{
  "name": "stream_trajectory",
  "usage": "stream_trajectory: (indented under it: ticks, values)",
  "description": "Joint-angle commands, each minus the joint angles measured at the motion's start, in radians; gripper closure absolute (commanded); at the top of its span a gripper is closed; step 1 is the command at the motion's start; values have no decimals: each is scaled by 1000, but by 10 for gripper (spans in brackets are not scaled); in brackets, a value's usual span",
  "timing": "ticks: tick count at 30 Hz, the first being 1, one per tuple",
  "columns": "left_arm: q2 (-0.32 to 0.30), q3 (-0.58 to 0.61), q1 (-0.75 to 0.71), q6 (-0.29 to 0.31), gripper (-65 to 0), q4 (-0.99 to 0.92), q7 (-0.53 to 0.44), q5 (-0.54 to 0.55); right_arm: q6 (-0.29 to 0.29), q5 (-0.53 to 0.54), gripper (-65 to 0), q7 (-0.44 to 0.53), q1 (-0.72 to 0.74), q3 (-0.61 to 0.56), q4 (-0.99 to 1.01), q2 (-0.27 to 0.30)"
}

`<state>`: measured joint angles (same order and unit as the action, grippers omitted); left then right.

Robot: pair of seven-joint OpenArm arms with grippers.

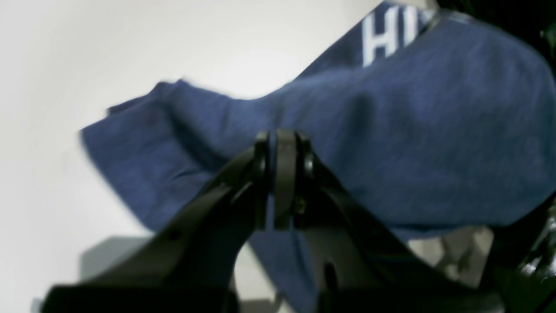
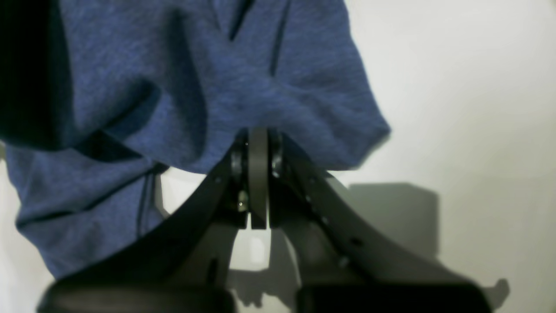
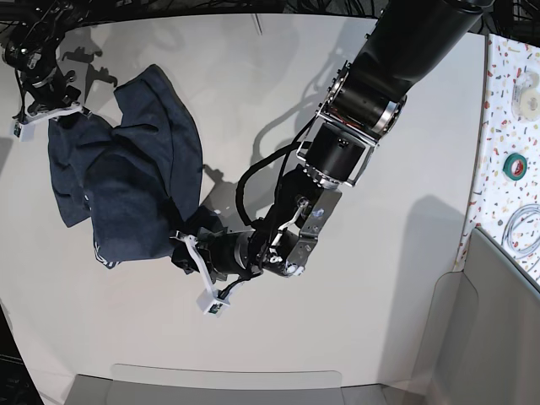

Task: Layout the t-shirt on the table in an organized manner, then fold the t-shirt properly
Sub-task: 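Reach the left gripper across and grasp the shirt's hem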

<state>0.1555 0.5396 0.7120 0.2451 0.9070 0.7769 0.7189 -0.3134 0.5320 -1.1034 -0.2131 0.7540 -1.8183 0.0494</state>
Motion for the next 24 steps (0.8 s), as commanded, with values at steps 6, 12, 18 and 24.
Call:
stream_trajectory:
  ticks: [6, 12, 18, 24]
  values:
    - [2, 40, 42, -63, -44, 13, -153, 9, -3, -138, 0, 15, 57, -27, -18, -61]
    - [2, 138, 41, -65, -44, -21, -296, 11, -3, -161, 0, 18, 65, -90, -13, -84]
    - [2, 241, 39, -65, -44, -93, -414, 12, -2, -164, 0, 18, 63, -127, -10, -95]
    - [2, 399, 27, -65, -44, -101, -535, 15, -2, -197, 0, 18, 77, -196, 81, -98]
